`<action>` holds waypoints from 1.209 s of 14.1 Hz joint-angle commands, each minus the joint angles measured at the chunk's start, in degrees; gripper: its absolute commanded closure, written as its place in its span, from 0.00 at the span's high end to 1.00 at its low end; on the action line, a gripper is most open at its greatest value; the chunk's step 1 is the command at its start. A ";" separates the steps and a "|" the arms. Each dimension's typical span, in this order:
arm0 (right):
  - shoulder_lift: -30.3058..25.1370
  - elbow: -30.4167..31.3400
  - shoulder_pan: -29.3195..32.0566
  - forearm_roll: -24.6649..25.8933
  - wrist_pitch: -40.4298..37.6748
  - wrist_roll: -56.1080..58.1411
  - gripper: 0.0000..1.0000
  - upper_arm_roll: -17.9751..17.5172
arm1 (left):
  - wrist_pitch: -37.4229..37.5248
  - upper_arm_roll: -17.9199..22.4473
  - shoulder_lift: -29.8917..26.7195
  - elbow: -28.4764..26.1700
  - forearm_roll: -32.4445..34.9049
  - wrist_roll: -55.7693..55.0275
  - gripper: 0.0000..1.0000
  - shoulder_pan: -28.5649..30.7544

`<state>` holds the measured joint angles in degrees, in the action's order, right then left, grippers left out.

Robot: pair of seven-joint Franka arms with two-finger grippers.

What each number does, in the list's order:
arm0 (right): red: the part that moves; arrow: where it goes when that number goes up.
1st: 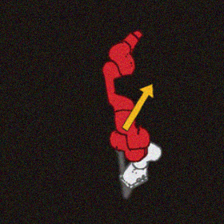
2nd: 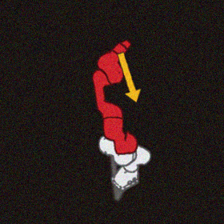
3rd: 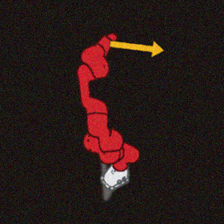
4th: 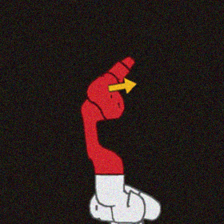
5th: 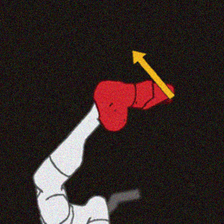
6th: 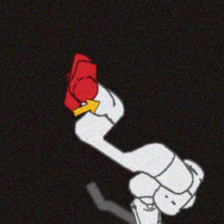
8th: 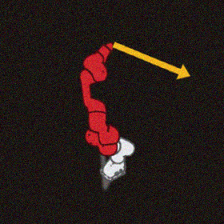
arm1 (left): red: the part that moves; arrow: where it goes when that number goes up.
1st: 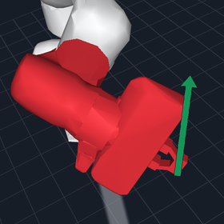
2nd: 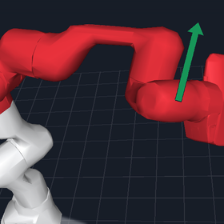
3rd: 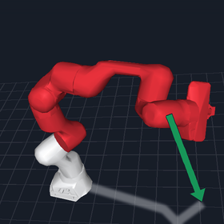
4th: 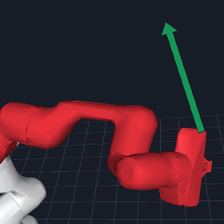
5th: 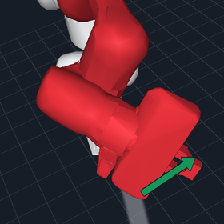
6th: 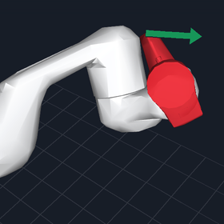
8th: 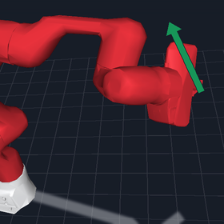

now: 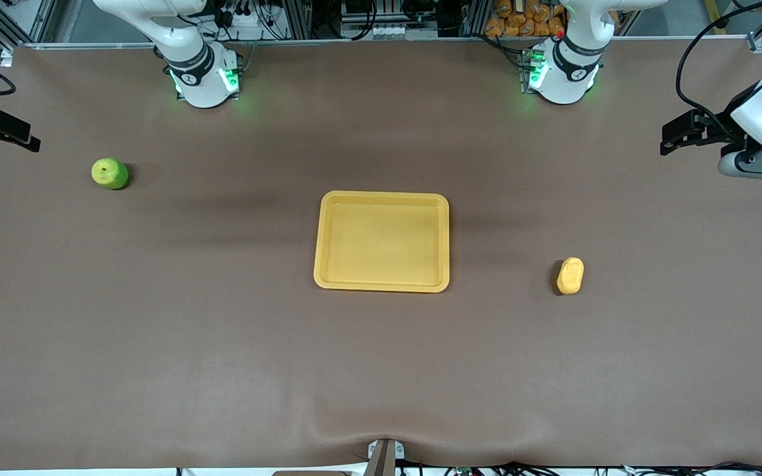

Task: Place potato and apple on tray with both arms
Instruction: 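Move the left gripper toward the yellow potato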

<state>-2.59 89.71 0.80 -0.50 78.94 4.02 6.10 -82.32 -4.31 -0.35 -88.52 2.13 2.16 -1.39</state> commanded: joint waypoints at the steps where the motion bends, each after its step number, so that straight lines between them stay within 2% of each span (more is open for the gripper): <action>1: 0.04 -0.24 0.52 0.59 0.77 -0.15 1.00 -0.39 | 0.06 -0.17 0.71 1.42 -0.90 0.39 1.00 0.16; 5: 0.04 -0.24 0.52 0.50 0.96 -0.15 1.00 -0.39 | -0.65 -0.17 0.88 1.33 -0.82 0.48 1.00 0.33; 17: 0.83 -0.33 1.13 -0.20 0.25 -0.41 1.00 -0.39 | -6.54 0.54 6.15 1.07 0.50 -0.21 1.00 3.32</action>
<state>-1.87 89.72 1.12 -0.50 79.68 3.98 6.20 -89.01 -3.53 5.42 -88.51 2.18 2.23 1.91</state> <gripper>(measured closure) 0.000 0.000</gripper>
